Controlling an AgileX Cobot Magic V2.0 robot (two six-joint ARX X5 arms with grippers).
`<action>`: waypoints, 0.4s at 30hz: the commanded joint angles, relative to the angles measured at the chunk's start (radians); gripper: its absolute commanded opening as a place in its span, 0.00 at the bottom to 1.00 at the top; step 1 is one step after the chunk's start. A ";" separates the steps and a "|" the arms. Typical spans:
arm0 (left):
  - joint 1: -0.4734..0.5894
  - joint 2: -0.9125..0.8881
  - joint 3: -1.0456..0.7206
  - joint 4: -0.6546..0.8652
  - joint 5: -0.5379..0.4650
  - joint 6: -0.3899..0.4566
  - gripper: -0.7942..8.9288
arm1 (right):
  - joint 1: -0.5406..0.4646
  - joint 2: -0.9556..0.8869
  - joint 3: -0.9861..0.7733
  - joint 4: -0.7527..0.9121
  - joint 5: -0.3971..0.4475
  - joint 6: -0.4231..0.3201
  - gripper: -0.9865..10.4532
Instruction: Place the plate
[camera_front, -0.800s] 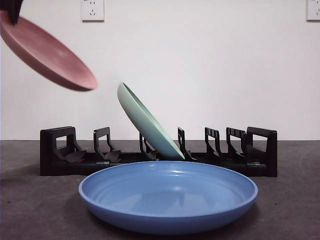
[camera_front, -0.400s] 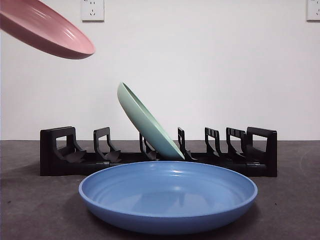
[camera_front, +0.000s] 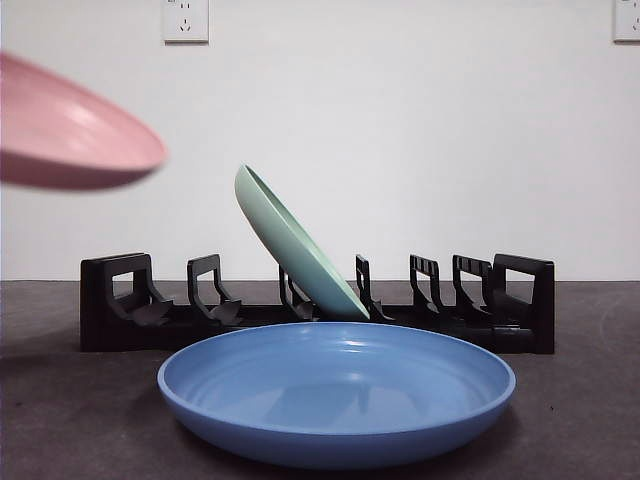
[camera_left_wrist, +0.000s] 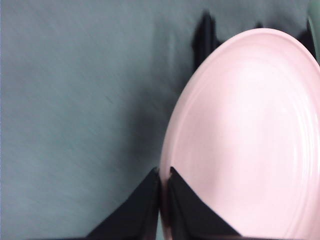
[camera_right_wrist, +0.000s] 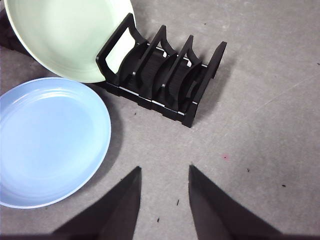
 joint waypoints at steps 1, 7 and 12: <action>-0.004 -0.037 -0.087 0.068 0.091 -0.126 0.09 | 0.004 0.005 0.007 0.002 0.000 0.011 0.22; -0.039 -0.050 -0.254 0.222 0.210 -0.249 0.09 | 0.004 0.005 0.007 -0.016 -0.001 0.011 0.22; -0.113 0.019 -0.312 0.310 0.208 -0.301 0.09 | 0.004 0.005 0.008 -0.025 -0.001 0.011 0.22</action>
